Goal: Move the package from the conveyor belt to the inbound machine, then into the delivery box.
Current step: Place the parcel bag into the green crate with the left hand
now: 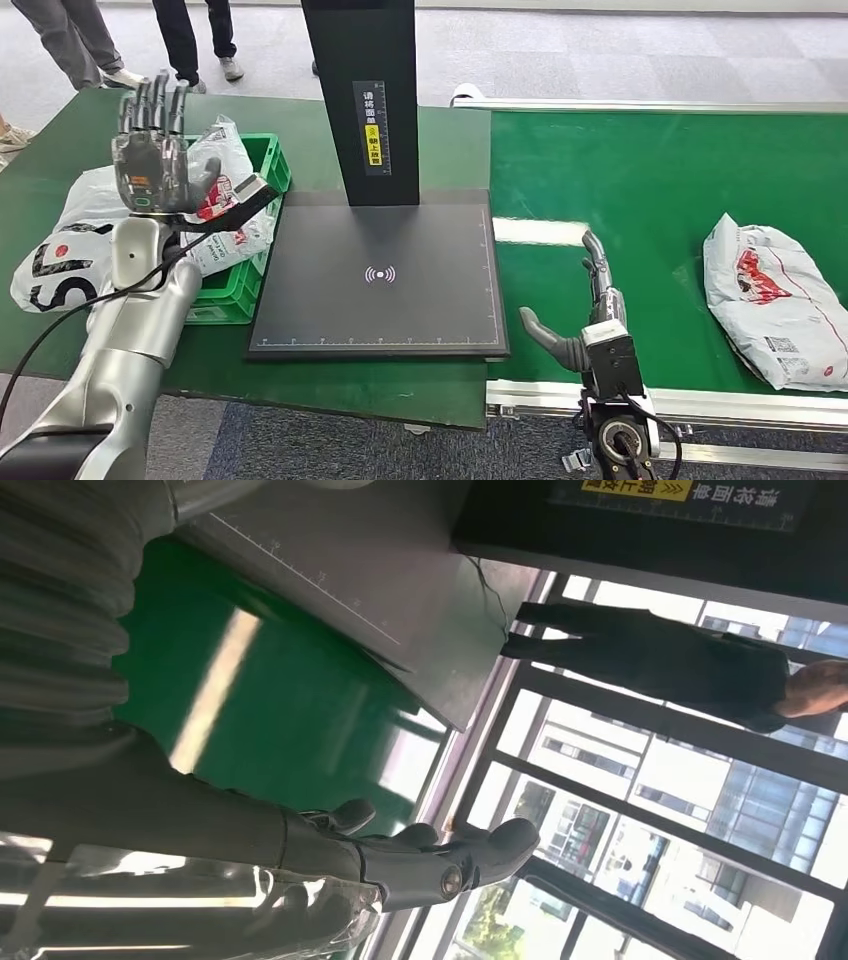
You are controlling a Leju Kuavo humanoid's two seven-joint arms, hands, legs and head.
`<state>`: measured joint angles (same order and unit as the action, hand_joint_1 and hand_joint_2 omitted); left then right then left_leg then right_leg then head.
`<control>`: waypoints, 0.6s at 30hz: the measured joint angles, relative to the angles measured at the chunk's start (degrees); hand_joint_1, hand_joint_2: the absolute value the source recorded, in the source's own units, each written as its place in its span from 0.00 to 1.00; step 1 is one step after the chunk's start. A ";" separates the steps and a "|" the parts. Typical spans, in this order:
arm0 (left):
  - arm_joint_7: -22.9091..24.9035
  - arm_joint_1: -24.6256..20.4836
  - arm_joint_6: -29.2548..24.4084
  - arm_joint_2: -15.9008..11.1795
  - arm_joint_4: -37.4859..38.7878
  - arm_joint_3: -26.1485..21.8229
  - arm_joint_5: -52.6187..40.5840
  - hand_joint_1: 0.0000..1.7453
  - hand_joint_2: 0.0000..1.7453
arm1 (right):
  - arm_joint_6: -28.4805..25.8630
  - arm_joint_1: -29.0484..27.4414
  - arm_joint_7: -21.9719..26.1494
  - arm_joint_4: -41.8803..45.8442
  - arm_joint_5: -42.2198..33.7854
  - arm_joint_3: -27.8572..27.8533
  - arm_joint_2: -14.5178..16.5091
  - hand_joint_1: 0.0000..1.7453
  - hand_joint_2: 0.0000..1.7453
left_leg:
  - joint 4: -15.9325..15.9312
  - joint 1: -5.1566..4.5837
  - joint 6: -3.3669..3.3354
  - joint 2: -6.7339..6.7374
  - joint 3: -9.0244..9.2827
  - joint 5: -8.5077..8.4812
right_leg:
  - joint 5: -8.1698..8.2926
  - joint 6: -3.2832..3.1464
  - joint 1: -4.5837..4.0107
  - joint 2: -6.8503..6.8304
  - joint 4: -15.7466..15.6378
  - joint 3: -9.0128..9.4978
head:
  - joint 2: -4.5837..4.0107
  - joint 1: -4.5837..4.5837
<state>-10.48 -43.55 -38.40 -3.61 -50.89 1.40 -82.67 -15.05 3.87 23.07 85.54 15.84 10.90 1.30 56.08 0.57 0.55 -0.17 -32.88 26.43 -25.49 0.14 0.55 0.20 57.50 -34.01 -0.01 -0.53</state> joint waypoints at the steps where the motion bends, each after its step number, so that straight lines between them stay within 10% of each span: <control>1: -3.37 0.66 0.00 1.16 -2.75 -2.50 0.55 0.00 1.00 | -0.19 -0.12 0.21 -0.03 -0.16 -0.01 -0.10 0.00 1.00 | 0.00 0.00 0.00 0.03 0.00 0.01 | 0.00 0.00 0.00 0.02 0.00 -0.01 | 0.00 0.00; 6: -19.04 1.80 0.02 7.16 -12.56 -15.74 3.68 0.00 1.00 | -0.78 -0.53 0.65 -0.26 -0.64 -0.01 -0.48 0.00 1.00 | -0.01 0.02 0.01 0.01 0.01 0.00 | 0.00 0.00 -0.02 0.02 0.00 0.01 | 0.01 0.00; 18: -28.51 1.77 0.23 13.64 -16.89 -27.27 15.06 0.00 1.00 | -1.46 -0.85 0.83 -0.27 -0.95 -0.01 -0.65 0.00 1.00 | 0.01 0.01 0.01 -0.10 0.04 0.00 | 0.00 0.00 0.00 -0.01 -0.01 0.00 | 0.01 0.02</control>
<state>-39.00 -41.78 -38.17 10.03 -67.78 -25.87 -67.61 -16.51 3.02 23.90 85.27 14.90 10.88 0.65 56.09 0.58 0.56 -0.27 -32.84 26.43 -25.49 0.14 0.55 0.19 57.49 -34.00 0.00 -0.51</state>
